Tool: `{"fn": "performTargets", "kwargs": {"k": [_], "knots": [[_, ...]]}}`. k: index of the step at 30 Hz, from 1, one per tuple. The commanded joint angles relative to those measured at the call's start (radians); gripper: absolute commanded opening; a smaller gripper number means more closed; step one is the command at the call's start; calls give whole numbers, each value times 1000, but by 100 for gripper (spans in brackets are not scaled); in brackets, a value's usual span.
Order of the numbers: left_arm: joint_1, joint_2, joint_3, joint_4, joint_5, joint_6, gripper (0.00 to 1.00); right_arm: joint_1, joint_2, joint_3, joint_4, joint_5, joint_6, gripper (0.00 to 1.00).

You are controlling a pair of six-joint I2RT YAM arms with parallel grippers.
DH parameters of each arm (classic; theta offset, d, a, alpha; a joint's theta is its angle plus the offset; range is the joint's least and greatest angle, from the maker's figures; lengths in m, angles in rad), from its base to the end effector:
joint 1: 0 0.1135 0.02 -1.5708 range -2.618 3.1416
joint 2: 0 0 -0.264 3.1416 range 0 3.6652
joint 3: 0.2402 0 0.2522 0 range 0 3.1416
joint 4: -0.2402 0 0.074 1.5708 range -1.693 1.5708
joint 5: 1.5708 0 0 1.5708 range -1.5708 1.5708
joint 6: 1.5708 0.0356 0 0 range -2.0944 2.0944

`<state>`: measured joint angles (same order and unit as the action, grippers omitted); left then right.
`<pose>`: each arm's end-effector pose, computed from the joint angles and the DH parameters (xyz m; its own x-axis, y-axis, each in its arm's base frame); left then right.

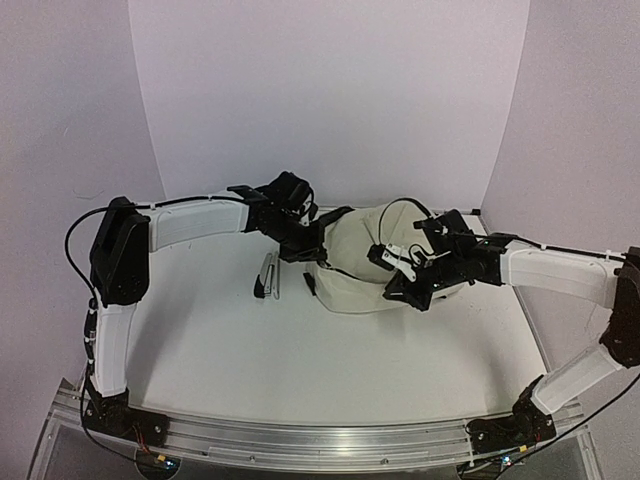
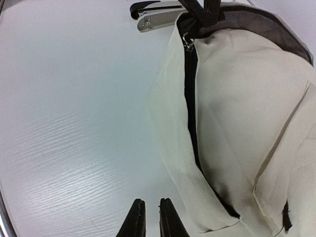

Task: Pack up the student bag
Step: Zip the student bag at the center of the board.

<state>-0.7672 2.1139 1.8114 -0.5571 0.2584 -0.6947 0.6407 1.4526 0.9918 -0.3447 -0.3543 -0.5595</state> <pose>0.3384 -0.3390 0.2417 -0.9254 0.0326 -0.3775 0.2587 0.7823 -0.5666 0.2406 0.1948 0.2430 -0.0902 -0.6882 -0.7199 -0.9453 0.2867 -0.1556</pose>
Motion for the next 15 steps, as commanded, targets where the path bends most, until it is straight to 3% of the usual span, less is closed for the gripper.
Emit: {"fn": "performTargets", "kwargs": {"k": [1, 3, 7, 13, 15], "knots": [[8, -43, 22, 46, 58, 26, 0, 7, 9, 44, -17, 24, 1, 44], [8, -57, -3, 68, 73, 18, 0, 8, 46, 88, -3, 22, 7, 54], [8, -90, -38, 81, 65, 16, 0, 24, 148, 166, 27, 22, -3, 56], [8, -107, -50, 78, 49, 9, 0, 62, 302, 255, 85, 47, -4, 52], [8, -114, -59, 79, 37, -1, 0, 66, 334, 282, 87, 48, -4, 42]]}}
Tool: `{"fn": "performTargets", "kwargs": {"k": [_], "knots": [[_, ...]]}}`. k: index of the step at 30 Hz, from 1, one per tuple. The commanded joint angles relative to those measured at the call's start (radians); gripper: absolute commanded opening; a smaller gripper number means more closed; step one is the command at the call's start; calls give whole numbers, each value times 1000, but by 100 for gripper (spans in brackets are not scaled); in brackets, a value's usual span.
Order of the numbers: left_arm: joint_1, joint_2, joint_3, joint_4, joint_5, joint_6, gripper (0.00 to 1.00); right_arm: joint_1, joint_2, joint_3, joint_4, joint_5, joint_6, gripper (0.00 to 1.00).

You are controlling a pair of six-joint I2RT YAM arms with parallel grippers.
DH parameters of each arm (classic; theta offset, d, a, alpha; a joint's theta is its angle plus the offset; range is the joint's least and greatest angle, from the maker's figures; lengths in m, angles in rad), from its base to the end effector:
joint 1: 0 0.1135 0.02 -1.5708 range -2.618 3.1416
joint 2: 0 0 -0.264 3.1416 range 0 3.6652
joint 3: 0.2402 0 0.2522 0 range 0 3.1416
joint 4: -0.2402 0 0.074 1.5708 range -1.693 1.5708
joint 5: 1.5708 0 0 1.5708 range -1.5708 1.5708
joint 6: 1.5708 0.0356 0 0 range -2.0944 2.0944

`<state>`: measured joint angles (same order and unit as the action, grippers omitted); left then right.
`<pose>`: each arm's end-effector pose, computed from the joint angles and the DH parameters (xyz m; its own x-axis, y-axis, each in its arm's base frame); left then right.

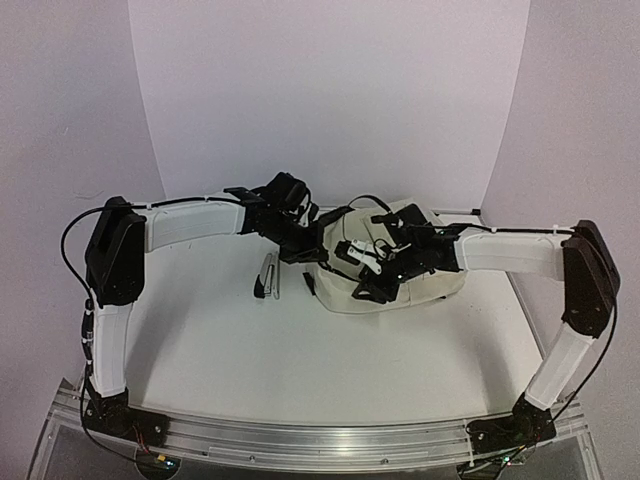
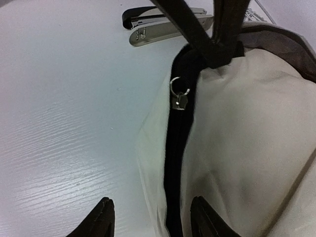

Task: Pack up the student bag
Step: Zip the student bag at the center of the board.

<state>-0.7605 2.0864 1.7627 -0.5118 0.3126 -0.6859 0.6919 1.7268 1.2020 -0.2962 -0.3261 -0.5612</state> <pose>0.3358 -0.3346 0.2421 -0.9259 0.0490 -0.3746 0.2829 0.7472 -0.6014 0.2826 0.2490 0.2246 -0.0660 -0.7094 -0.7017 -0.9539 0.2512 -0.1642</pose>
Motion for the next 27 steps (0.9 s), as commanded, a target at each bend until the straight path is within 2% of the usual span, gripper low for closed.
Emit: {"fn": "performTargets", "kwargs": {"k": [1, 3, 4, 5, 15, 19, 24, 25, 26, 27], "knots": [[2, -90, -15, 35, -24, -12, 0, 16, 72, 80, 39, 21, -2, 32], [3, -91, -15, 30, -46, -13, 0, 17, 71, 80, 38, 23, 1, 8], [3, -89, -11, 24, -60, -10, 0, 17, 61, 69, 37, 24, -1, 1], [6, -85, -5, 14, -71, -5, 0, 18, 39, 53, 36, 25, -5, 0], [64, -49, 79, -36, -134, 46, 0, 20, -248, -254, -92, 42, -144, 0], [70, -46, 110, -66, -136, 75, 0, 20, -358, -386, -153, 108, -224, 0], [69, -103, 34, -40, -73, 80, 0, -70, -509, -509, -219, 167, -402, 0], [67, -118, 12, -13, -33, 85, 0, -86, -517, -515, -222, 179, -425, 2], [61, -127, -5, 12, 4, 88, 0, -94, -515, -505, -224, 181, -421, 9], [51, -132, -13, 25, 38, 88, 0, -95, -507, -482, -229, 168, -396, 23]]}}
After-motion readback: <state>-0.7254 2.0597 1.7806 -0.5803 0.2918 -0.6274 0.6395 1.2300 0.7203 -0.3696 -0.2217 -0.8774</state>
